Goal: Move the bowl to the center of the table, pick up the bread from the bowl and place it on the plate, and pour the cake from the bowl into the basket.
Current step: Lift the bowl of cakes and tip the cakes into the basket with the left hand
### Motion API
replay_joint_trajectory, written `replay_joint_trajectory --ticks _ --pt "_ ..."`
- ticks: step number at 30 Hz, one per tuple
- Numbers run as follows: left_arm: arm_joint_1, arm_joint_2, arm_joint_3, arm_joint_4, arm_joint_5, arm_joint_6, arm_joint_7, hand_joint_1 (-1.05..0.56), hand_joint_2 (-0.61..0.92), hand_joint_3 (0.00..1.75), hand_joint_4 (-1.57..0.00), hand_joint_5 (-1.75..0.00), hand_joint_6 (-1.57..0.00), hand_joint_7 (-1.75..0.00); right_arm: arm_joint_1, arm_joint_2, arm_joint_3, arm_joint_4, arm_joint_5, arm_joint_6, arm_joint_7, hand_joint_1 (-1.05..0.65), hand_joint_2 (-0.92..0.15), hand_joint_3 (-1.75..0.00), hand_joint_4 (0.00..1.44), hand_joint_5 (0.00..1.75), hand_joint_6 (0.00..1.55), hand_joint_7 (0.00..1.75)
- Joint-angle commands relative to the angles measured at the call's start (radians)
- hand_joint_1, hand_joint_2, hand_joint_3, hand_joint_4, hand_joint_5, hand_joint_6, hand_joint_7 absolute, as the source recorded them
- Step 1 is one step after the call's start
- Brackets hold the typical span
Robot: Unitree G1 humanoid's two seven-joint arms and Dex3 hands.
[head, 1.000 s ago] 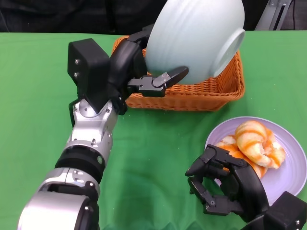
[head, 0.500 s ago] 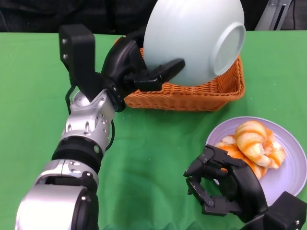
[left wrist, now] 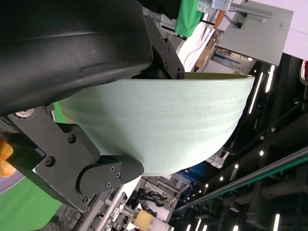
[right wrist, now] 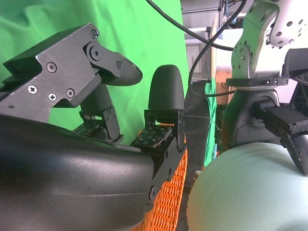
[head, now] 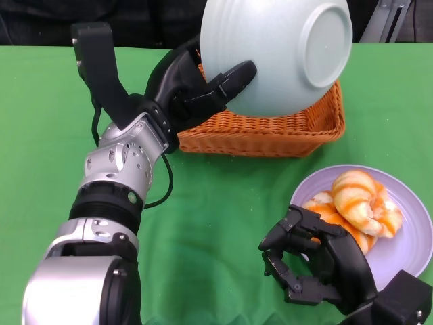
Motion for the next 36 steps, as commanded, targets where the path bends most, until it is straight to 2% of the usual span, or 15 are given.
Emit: replay_joint_trajectory --ticks 1,16,29,36 --pt "-0.034 0.007 0.004 -0.029 -0.012 -0.004 -0.015 -0.06 0.54 1.13 -0.83 -1.49 -0.9 -1.33 0.006 0.001 -0.003 -0.013 0.007 0.012 -0.004 -0.07 -0.55 -0.93 0.74 1.63 0.71 1.26" --pt "-0.048 0.003 0.021 -0.001 -0.024 0.007 -0.024 -0.06 0.56 1.09 -0.81 -1.51 -0.89 -1.34 0.0 0.005 -0.004 -0.005 0.004 0.002 -0.007 -0.07 -0.54 -0.95 0.76 1.64 0.7 1.28" --pt "-0.081 0.006 0.077 0.024 -0.09 0.124 -0.033 -0.1 0.63 0.99 -0.72 -1.59 -0.86 -1.35 -0.002 0.003 -0.003 -0.001 0.004 -0.005 -0.001 -0.08 -0.53 -0.96 0.76 1.64 0.7 1.28" --pt "-0.093 0.011 0.092 0.032 -0.095 0.157 -0.022 -0.1 0.62 1.04 -0.69 -1.62 -0.83 -1.42 0.003 0.002 -0.002 -0.002 0.01 -0.003 0.008 -0.08 -0.54 -0.95 0.76 1.64 0.7 1.27"
